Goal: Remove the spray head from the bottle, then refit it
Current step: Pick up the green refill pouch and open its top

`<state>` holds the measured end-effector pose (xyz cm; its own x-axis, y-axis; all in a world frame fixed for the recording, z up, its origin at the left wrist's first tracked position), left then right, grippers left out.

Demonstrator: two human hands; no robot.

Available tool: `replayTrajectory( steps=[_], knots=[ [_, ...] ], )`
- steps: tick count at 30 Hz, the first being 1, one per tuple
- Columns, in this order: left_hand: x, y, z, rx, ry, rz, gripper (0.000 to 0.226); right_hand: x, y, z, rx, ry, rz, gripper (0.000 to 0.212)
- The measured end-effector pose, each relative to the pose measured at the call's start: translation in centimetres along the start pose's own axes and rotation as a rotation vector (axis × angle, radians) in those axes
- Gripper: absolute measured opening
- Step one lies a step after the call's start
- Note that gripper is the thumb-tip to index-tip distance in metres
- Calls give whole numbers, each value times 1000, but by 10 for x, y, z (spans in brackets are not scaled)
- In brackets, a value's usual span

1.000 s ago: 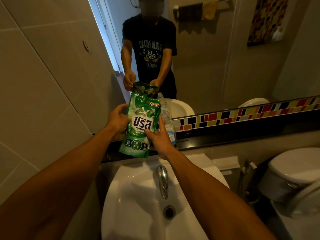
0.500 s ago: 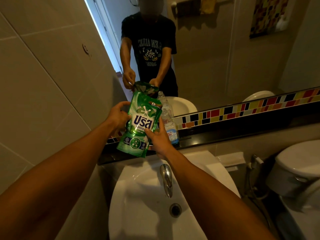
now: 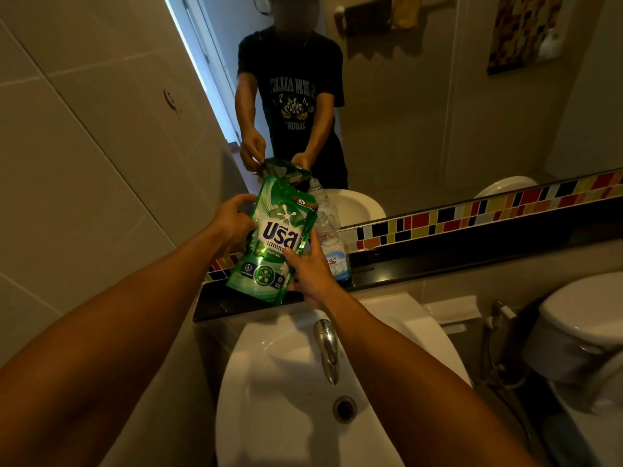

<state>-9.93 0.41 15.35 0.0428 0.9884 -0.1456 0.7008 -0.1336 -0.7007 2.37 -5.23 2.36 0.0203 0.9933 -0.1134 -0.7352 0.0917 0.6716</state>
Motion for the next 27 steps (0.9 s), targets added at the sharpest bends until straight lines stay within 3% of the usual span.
replayTrajectory(
  steps=[27],
  knots=[
    [7,-5,-6,34,28,4,59,-1,6,-1,65,-9,14,71]
  ],
)
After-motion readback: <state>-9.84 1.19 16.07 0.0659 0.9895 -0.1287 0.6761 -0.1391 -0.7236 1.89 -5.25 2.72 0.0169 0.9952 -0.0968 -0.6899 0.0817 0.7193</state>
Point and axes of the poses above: each hand's wrist, its own x-axis towards the middle knuckle, its own y-axis out of the palm, z = x × y, the point moved 3 cm from there along x, towards the middle knuckle, and after that the axes turned 10 degrees about x, right-handed, at the moved point
